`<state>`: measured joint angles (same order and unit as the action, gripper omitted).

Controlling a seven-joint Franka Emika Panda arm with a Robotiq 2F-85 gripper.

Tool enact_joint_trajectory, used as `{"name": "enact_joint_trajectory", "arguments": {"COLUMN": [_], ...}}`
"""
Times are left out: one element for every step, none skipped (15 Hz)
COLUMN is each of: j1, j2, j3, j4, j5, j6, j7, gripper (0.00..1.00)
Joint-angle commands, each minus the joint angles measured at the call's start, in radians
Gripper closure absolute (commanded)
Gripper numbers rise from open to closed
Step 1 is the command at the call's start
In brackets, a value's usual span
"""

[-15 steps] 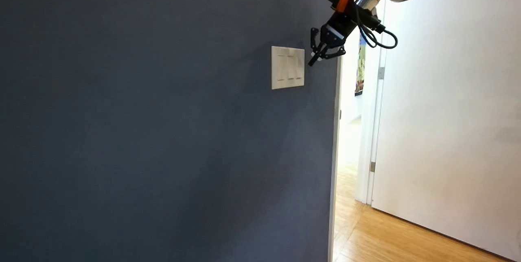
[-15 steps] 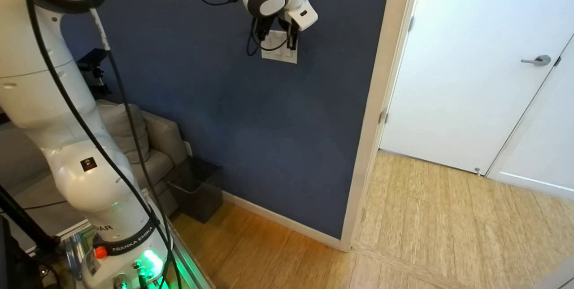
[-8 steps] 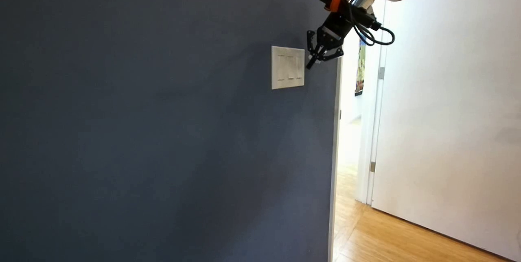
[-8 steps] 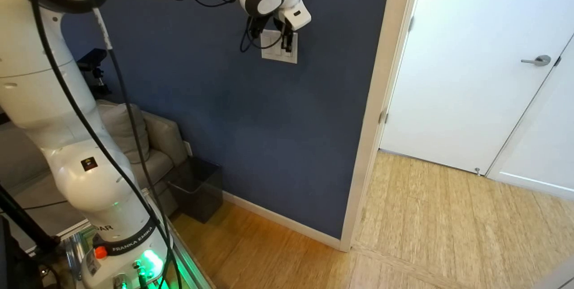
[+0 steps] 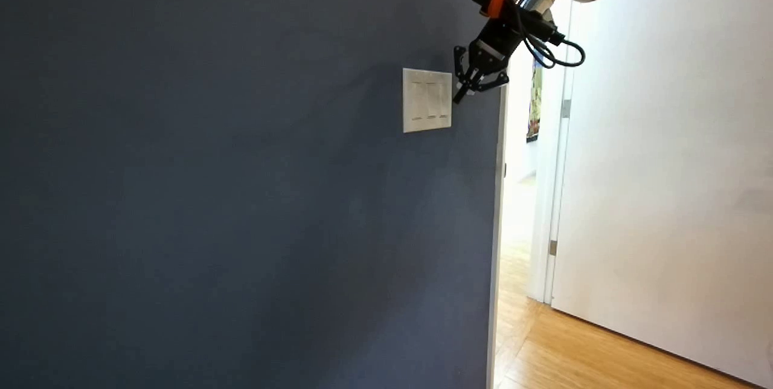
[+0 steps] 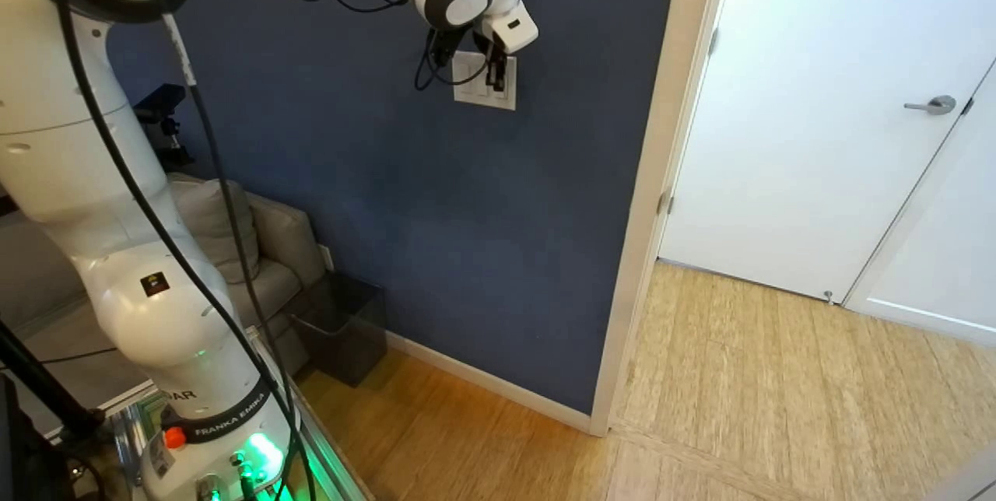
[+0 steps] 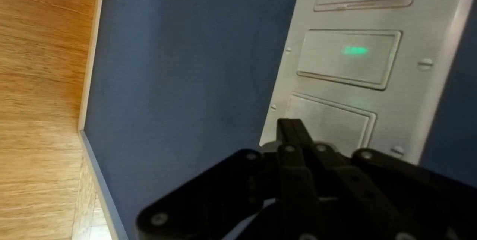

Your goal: Press the right button of the wall lights switch

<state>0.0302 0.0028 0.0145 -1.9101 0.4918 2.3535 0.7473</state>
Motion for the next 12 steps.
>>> {"name": "enact_joint_trajectory", "arguments": {"j1": [0.001,0.001,0.002,0.004,0.005,0.006,0.007,0.008,0.008,0.009,0.010,0.011], "j2": [0.009,0.013,0.016,0.019,0.022,0.025,0.027,0.029,0.030,0.031,0.031,0.032], "j3": [0.006,0.006,0.007,0.008,0.009,0.010,0.011,0.013,0.015,0.016,0.018,0.018], "j4": [0.006,0.008,0.008,0.008,0.009,0.010,0.012,0.013,0.013,0.014,0.013,0.011], "j5": [-0.030,-0.037,-0.047,-0.055,-0.059,-0.069,-0.072,-0.072,-0.074,-0.074,-0.083,-0.094], "j6": [0.024,0.029,0.040,0.048,0.057,0.066,0.067,0.068,0.071,0.071,0.082,0.093], "j7": [0.076,0.099,0.123,0.144,0.159,0.176,0.190,0.203,0.215,0.229,0.244,0.259], "gripper": [1.00,1.00,1.00,1.00,1.00,1.00,1.00,1.00,1.00,1.00,1.00,1.00]}}
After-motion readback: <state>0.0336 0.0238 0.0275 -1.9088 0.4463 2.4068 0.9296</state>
